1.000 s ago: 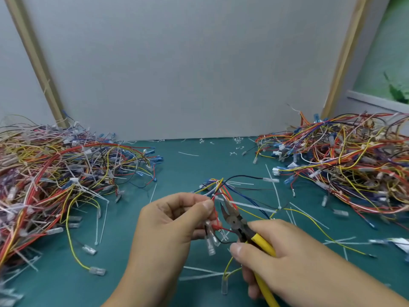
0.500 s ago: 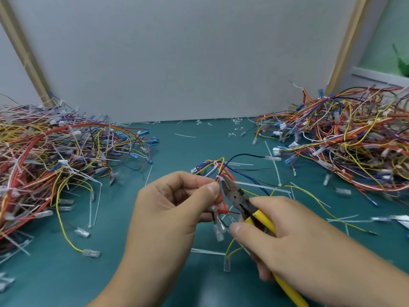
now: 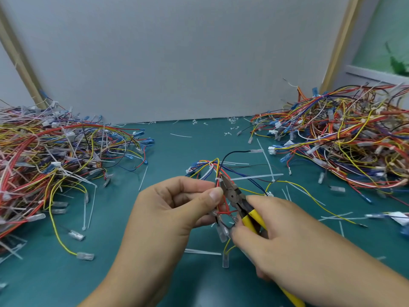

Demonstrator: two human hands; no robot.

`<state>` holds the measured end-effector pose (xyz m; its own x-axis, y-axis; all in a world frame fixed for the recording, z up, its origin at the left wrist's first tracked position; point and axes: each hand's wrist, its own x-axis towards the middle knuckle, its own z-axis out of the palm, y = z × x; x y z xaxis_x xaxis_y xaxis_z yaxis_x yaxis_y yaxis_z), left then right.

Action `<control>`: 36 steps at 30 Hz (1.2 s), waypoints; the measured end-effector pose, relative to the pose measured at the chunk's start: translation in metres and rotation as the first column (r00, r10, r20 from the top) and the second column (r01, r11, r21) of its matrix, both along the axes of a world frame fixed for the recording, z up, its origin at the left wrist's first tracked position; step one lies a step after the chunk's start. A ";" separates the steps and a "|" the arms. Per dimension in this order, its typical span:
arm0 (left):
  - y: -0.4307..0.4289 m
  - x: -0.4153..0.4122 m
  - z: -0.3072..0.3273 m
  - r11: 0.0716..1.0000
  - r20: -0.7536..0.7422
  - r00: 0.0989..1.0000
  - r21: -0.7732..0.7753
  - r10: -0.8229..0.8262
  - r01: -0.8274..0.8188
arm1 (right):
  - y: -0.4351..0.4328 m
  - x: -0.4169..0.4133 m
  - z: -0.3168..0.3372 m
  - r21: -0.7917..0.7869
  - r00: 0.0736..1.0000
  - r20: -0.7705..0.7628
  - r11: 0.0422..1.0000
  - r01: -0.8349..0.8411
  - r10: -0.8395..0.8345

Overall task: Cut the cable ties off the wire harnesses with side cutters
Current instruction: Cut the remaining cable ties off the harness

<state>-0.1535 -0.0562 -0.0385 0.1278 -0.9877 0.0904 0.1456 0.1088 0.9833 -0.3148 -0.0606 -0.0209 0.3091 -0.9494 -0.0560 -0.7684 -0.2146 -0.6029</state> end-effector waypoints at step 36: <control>-0.013 0.014 -0.008 0.998 0.323 0.946 -0.062 0.037 -0.018 | -0.012 -0.011 0.010 -0.114 0.861 0.508 0.993 0.031 0.031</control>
<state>-0.1397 -0.0690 -0.0461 0.1097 -0.9762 0.1873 -0.1831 0.1654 0.9691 -0.3257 -0.0721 -0.0107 0.2647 -0.9395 0.2176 -0.3616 -0.3059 -0.8807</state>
